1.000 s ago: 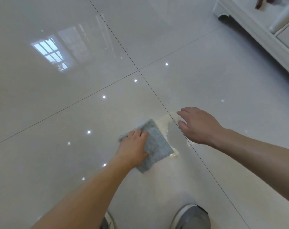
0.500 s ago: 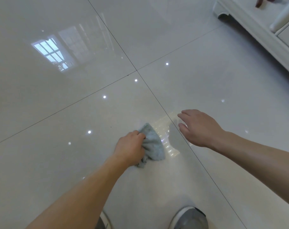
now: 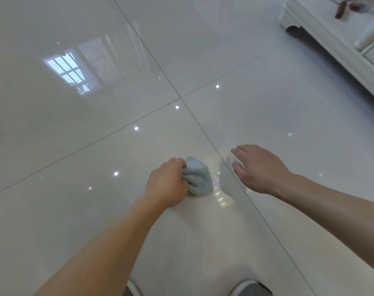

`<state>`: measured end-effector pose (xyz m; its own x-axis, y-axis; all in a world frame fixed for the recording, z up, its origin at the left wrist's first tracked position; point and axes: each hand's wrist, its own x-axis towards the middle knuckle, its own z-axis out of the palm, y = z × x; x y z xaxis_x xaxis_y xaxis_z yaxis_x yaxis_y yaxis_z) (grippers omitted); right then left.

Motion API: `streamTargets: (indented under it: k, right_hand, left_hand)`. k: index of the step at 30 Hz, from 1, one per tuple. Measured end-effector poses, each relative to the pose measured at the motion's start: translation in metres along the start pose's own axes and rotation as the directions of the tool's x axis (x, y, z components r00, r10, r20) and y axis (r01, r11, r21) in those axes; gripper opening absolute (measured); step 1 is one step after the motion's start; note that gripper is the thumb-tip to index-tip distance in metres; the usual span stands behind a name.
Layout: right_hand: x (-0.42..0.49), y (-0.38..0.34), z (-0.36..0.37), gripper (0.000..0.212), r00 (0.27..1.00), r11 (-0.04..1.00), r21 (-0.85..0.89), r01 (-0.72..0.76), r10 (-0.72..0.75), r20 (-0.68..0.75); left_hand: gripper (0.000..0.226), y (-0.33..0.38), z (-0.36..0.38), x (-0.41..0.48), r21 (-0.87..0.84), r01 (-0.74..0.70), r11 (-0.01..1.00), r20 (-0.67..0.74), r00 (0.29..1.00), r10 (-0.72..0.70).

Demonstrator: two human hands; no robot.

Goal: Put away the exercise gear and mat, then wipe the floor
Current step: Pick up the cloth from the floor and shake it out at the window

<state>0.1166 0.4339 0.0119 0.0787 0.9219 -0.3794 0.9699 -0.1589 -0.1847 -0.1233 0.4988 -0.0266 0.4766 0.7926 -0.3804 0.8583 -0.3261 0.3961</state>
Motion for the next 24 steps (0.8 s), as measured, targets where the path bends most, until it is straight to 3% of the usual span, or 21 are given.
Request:
streamTargets:
  k: [11,17,24]
  right_hand:
    - [0.029,-0.014,-0.028,0.037,0.997,0.998,0.05,-0.024,0.028,-0.075]
    - [0.017,-0.031,-0.069,0.045,0.995,0.985,0.136,-0.104,0.104,0.003]
    - [-0.037,-0.071,-0.157,0.044,0.992,0.992,0.063,-0.11,0.106,0.068]
  left_hand:
    - [0.031,-0.011,-0.054,0.013,-0.074,0.038,0.997,-0.05,0.998,-0.042]
    - [0.032,-0.008,-0.121,0.008,-0.014,0.06,0.998,-0.004,0.998,-0.06]
    - [0.037,0.015,-0.223,-0.04,-0.015,0.089,0.996,0.053,0.995,-0.088]
